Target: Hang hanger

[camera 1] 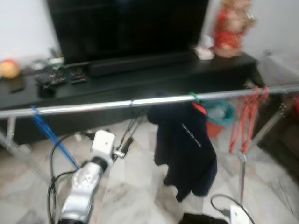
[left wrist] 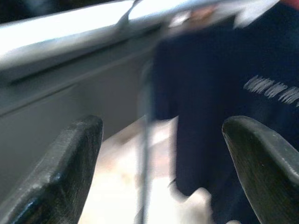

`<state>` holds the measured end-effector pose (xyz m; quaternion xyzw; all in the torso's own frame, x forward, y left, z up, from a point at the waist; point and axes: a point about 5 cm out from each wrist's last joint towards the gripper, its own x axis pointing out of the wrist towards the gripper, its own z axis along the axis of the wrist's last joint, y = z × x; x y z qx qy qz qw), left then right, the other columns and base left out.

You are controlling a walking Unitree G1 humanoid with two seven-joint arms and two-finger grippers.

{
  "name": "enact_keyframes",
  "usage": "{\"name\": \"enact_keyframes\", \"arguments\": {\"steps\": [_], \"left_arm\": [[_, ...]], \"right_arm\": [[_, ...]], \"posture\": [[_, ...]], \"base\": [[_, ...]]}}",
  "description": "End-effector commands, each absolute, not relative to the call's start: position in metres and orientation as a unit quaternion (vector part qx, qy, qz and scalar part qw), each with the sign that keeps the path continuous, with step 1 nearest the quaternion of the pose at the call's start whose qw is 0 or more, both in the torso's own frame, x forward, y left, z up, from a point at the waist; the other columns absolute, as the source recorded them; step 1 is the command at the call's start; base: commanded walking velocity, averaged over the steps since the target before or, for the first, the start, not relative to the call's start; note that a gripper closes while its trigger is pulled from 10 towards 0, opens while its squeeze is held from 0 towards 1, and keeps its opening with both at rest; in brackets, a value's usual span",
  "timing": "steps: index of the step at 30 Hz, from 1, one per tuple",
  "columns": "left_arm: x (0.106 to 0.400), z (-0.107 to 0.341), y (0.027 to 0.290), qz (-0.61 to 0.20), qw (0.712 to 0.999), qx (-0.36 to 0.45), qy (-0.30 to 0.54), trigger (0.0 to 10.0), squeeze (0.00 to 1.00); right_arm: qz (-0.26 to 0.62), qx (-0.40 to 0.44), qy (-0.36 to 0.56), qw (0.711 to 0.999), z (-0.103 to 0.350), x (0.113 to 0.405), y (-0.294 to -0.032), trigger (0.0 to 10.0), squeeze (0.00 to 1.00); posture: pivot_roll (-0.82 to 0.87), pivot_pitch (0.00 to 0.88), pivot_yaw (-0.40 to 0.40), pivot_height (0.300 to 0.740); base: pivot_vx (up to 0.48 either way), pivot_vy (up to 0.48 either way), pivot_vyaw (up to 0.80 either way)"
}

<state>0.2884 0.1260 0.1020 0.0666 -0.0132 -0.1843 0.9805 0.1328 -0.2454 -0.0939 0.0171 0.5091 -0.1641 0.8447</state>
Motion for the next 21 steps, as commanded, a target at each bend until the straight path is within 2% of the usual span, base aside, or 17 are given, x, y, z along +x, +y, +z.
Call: {"name": "enact_keyframes", "arguments": {"steps": [1,19,21], "left_arm": [[0.2871,0.1018,0.1341,-0.177,0.981,0.071,-0.014,10.0,0.0],[0.2831,0.097,0.1276,-0.205,0.976,0.073,0.001,10.0,0.0],[0.2828,0.0969,0.1279,-0.204,0.976,0.074,0.001,10.0,0.0]], "right_arm": [[-0.163,0.025,0.493,0.854,-0.0903,0.1451,-0.2423,10.0,0.0],[-0.168,0.028,0.491,0.855,-0.0905,0.1448,-0.2416,10.0,0.0],[-0.169,0.028,0.493,0.853,-0.0908,0.1442,-0.2415,10.0,0.0]], "posture": [[0.1,0.0,-0.032,0.74],[0.1,0.0,-0.029,0.74],[0.1,0.0,-0.028,0.74]], "base": [[0.0,0.0,-0.68],[0.0,0.0,-0.03],[0.0,0.0,-0.76]]}}
